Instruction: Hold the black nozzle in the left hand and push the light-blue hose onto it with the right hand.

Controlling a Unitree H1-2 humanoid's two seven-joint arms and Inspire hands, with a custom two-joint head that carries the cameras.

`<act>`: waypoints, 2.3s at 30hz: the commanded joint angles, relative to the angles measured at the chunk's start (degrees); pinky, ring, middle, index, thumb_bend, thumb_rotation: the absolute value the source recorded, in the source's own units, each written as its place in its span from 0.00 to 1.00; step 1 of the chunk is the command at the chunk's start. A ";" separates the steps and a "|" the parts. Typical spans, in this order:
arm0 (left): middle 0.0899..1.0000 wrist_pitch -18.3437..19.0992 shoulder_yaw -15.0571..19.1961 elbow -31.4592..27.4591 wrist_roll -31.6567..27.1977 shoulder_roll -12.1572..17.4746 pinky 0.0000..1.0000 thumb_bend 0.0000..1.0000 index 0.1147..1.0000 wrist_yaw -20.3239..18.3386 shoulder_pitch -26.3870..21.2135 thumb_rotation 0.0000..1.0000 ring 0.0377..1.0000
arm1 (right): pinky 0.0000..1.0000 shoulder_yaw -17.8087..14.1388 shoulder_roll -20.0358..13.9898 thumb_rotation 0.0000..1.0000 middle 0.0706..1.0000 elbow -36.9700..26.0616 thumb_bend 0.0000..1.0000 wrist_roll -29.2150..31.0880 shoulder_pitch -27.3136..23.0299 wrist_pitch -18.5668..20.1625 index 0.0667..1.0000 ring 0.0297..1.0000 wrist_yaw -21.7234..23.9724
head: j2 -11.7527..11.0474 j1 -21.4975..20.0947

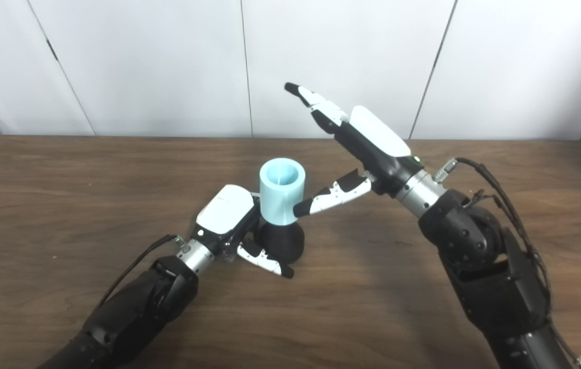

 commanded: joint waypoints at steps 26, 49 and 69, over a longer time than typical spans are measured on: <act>0.42 0.14 -4.24 5.58 1.84 -0.61 0.36 0.53 0.42 -7.35 5.77 0.00 0.44 | 1.00 5.96 -4.20 1.00 1.00 -1.34 0.87 -11.29 -3.20 -9.72 1.00 1.00 8.70 | 0.25 0.17; 0.42 0.76 -4.23 3.11 2.04 0.49 0.35 0.53 0.42 -8.23 6.52 0.00 0.42 | 0.81 8.92 -6.55 0.87 0.94 -2.78 0.87 -3.81 -1.12 -5.80 0.89 0.91 15.38 | 1.93 0.22; 0.35 1.03 -4.25 3.04 1.91 0.21 0.39 0.52 0.46 -8.71 6.33 0.00 0.46 | 0.85 14.89 -4.52 0.85 0.93 0.28 0.88 -8.56 -2.15 -6.45 0.89 0.92 14.59 | 1.92 -0.01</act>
